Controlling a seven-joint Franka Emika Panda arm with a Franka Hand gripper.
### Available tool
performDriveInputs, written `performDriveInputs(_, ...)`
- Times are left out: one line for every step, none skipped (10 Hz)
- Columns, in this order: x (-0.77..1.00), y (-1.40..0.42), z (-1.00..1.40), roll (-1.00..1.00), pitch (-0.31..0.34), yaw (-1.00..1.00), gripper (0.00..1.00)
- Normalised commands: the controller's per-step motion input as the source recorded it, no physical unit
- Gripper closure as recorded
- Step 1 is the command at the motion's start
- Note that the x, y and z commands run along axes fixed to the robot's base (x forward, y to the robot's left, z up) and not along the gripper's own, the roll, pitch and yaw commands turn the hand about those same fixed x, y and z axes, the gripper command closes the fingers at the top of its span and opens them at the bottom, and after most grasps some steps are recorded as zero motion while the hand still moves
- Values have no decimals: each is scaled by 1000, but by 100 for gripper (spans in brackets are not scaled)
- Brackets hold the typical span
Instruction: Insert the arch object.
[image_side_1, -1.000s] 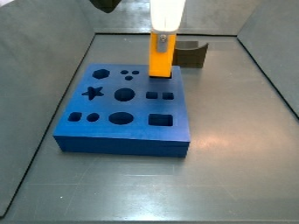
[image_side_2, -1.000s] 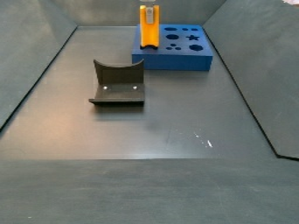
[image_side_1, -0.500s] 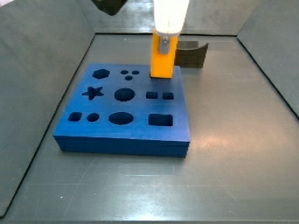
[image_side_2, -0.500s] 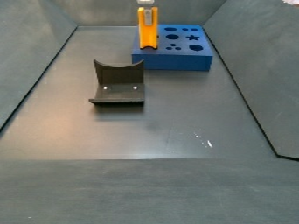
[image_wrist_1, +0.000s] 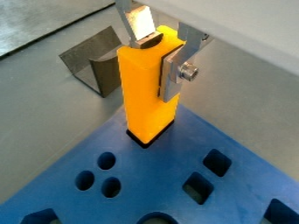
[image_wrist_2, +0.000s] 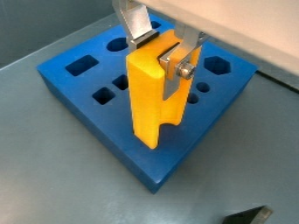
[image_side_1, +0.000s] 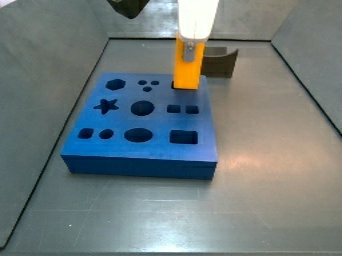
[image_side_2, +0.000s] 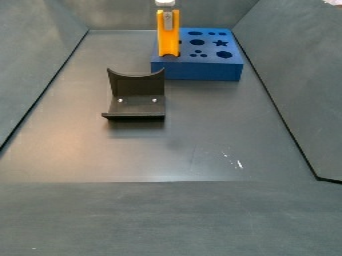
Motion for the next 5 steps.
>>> performDriveInputs(-126,51,-311,-67,-11,0,100)
performDriveInputs(0,0,-346,-121,-19,0,100)
performDriveInputs(86,-40,-326,-159,0,0,100)
performDriveInputs(209,-57,-326,-174,0,-11,100)
performDriveInputs(186,-11,-320,-157,0,0,100)
